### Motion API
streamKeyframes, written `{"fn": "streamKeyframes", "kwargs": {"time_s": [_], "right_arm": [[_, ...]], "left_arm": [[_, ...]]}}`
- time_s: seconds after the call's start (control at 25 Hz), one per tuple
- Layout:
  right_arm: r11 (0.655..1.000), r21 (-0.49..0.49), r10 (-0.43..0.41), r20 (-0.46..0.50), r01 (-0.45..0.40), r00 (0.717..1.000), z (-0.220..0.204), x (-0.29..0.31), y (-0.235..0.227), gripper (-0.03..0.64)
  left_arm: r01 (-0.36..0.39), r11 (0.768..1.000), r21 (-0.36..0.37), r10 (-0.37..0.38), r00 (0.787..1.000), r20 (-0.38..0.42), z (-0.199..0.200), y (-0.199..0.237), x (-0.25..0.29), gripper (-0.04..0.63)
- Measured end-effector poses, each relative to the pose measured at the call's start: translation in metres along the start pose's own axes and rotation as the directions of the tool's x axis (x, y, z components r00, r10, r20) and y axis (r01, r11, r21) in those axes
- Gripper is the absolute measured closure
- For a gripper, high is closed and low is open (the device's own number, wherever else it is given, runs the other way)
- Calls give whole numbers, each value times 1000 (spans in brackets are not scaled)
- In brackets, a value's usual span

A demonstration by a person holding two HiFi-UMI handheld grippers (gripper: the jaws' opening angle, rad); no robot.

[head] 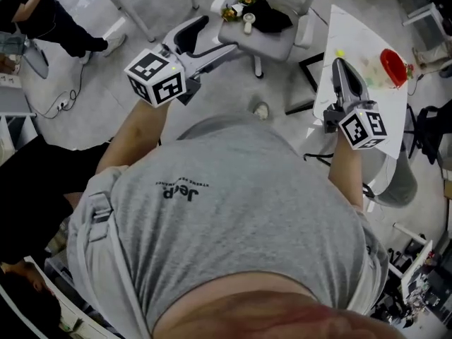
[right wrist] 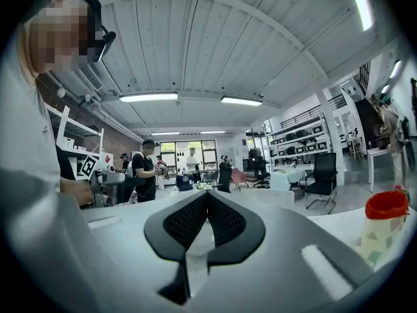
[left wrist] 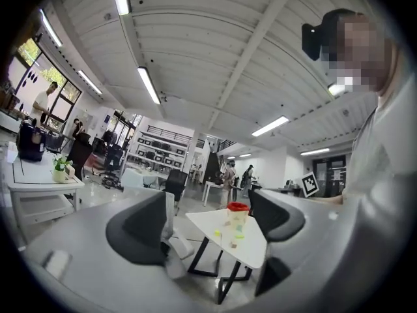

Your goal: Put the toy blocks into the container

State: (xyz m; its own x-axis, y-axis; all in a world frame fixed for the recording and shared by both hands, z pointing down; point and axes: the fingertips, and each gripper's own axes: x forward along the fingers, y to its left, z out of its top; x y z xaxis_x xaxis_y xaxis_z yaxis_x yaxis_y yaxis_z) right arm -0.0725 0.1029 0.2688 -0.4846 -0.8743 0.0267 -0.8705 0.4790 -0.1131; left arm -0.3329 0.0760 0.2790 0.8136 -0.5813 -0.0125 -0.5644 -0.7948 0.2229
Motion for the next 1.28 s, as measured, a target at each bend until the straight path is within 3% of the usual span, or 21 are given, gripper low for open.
{"fn": "streamKeyframes", "kwargs": {"time_s": [0.4,0.56,0.92,1.08,1.28], "right_arm": [[993,-27,116,-13,-117,993,28,116,-183,613],[992,-18,127,-10,-127,992,27,143,-234,612],[996,18,85,-34,-84,996,6,187,-259,614],[1000,-10,11,-30,-11,999,11,204,-248,612],[996,-9,-88,-16,87,996,19,209,-240,613]], "left_arm": [[-81,997,-2,81,996,24,16,56,184,152],[-66,998,-1,66,998,7,19,65,235,152],[-29,1000,-9,29,998,-50,13,118,276,152],[50,999,-14,-50,998,-46,18,150,282,152],[142,990,-23,-144,984,-107,13,180,294,152]]}}
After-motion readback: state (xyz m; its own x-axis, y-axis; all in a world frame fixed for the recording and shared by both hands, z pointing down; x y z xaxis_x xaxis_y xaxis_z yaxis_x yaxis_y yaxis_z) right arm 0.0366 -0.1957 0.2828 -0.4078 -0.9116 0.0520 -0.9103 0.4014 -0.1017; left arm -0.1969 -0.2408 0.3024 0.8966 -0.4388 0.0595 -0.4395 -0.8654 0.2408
